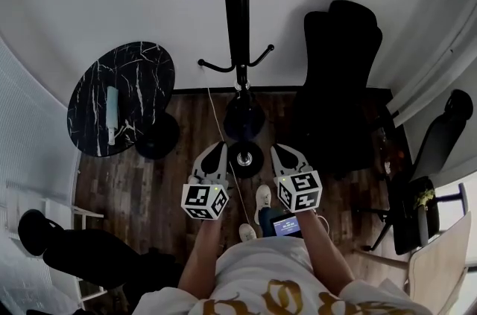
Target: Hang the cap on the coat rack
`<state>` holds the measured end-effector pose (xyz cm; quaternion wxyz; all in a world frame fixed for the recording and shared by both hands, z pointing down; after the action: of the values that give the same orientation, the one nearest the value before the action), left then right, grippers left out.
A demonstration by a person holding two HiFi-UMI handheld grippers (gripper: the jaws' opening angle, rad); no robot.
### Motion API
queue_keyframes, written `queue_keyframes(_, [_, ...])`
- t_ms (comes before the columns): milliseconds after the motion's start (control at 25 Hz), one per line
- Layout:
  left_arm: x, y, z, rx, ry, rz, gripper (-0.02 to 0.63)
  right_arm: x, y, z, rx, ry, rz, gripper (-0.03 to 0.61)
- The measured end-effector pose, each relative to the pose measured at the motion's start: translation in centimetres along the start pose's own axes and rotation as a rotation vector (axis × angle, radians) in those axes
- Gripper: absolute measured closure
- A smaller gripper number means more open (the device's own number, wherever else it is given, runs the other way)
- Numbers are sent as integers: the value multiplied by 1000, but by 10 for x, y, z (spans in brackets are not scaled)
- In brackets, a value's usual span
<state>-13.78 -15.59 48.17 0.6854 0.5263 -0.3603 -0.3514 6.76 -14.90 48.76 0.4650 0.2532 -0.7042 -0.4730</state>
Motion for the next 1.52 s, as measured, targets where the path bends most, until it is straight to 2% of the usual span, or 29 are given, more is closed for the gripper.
queue_keyframes(160, [-11, 1, -17, 137, -16, 57, 589, -19, 0, 1, -12, 16, -10, 566])
queue_keyframes(200, [-13, 0, -19, 150, -25, 62, 590, -23, -2, 2, -11, 14, -20, 566])
queue_keyframes(400, [-28, 6, -31, 94, -71, 70, 592, -36, 1, 4, -5, -23, -35, 566])
queue_keyframes(680, [-62, 10, -77, 44, -94, 49, 594, -79, 22, 7, 17, -75, -21, 566])
queue_keyframes(1120, [-112, 17, -146, 72, -123, 34, 594, -150, 46, 10, -30, -105, -45, 567])
queue_keyframes(1320, [-128, 25, -161, 83, -120, 26, 594, -166, 60, 11, -39, -101, -52, 567])
queue_keyframes(1520, [-134, 21, -170, 82, -121, 11, 594, -183, 57, 13, -55, -99, -76, 568])
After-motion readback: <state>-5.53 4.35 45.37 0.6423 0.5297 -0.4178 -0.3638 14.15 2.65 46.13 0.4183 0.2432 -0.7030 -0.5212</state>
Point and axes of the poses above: the fingertips, and each gripper's own axes: x forward along the fingers, z to its left, y out of its underside, the point moved 7 cm from there along -x, backward along the fingers, and after that the axes turned 8 degrees about z, right-handed, at the moved point
